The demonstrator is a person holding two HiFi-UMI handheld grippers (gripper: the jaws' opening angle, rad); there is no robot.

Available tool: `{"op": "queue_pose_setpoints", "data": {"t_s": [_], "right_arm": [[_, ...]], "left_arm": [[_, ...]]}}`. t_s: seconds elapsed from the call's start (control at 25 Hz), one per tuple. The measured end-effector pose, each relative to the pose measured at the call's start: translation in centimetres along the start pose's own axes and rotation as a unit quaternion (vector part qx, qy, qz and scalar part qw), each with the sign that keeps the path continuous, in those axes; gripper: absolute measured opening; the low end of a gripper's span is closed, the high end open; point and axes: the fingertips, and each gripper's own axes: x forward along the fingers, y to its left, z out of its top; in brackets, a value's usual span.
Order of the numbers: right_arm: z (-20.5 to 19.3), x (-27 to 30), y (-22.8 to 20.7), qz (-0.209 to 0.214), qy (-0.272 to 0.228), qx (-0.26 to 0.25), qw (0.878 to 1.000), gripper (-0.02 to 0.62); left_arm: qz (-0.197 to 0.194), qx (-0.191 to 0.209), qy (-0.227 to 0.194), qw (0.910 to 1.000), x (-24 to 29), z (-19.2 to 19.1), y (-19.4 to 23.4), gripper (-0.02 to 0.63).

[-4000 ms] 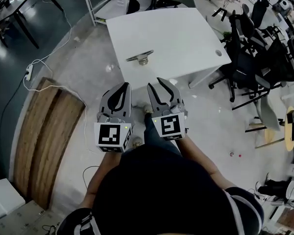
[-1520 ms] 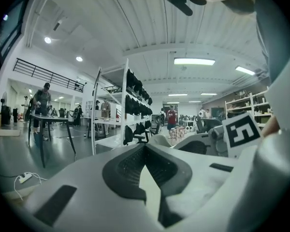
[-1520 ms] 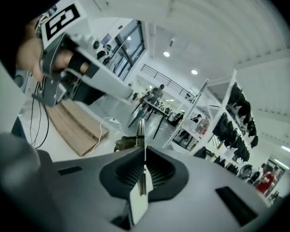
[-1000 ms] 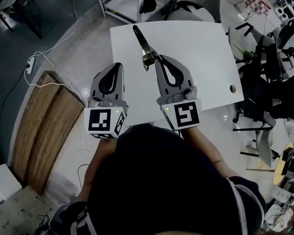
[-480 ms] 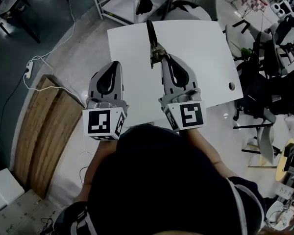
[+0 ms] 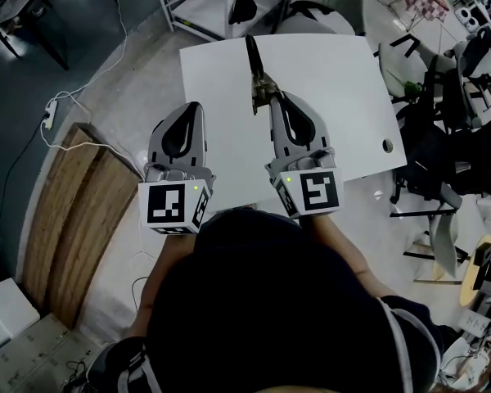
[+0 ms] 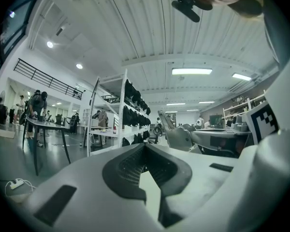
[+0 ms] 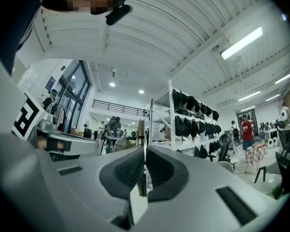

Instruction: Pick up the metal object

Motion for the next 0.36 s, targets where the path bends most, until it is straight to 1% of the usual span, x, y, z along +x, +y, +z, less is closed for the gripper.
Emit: {"op": "queue_pose_setpoints", "data": {"t_s": [0.12, 0.36], "right_arm": [[-0.15, 0.0, -0.38, -0.007, 0.009, 0.005, 1.0, 0.031], [-0.06, 0.08, -0.77, -0.004, 0.008, 0.002, 1.0, 0.03]], "left_arm": [[0.001, 0.001, 0.0, 1.0, 0.09, 0.04, -0.07, 0.021], [0.001, 0.001, -0.002, 1.0, 0.42, 0.21, -0.42, 0.021]]}}
